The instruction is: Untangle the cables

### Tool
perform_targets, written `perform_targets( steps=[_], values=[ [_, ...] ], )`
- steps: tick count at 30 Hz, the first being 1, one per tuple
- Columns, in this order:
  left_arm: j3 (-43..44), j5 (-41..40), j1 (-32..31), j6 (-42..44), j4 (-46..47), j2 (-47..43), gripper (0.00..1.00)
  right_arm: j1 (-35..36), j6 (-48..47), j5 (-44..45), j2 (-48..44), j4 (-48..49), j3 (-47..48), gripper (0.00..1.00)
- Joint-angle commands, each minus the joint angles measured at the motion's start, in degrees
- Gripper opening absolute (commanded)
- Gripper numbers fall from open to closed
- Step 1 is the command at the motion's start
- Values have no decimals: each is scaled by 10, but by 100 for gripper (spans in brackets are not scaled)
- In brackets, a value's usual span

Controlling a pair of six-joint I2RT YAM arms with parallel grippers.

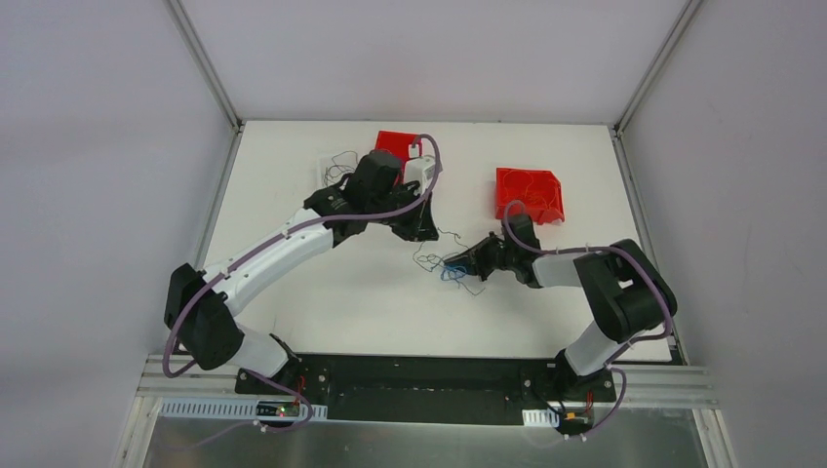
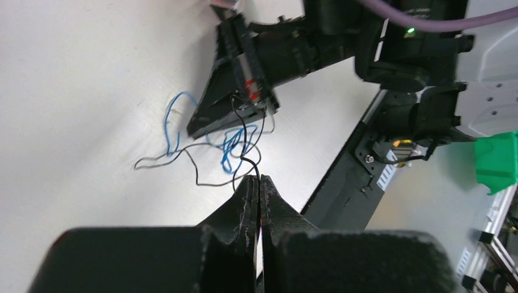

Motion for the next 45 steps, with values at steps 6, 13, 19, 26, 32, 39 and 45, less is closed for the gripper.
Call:
perform_targets(
  steps=[6, 13, 19, 26, 32, 39, 45],
  values=[
    [-41, -185, 98, -3, -89, -158, 0, -137, -81, 42, -167, -134, -23, 0],
    [-91, -244, 238, -61, -148, -244, 0, -241, -189, 151, -346, -338, -9, 0],
    [-75, -357, 260, -76, -209, -263, 0, -302, -249, 237, -421, -460, 43, 0],
    [-63, -542, 289, -101, -249, -298, 0, -322, -246, 383, -473, -554, 79, 0],
    [-58, -645, 326, -105, -263, -320, 0, -365, -240, 439, -503, -586, 72, 0],
    [-53, -715, 353, -87, -262, -325, 0, -389, -251, 442, -504, -592, 80, 0],
    [-37, -805, 383, -79, -260, -332, 0, -426, -253, 444, -503, -597, 76, 0]
  ],
)
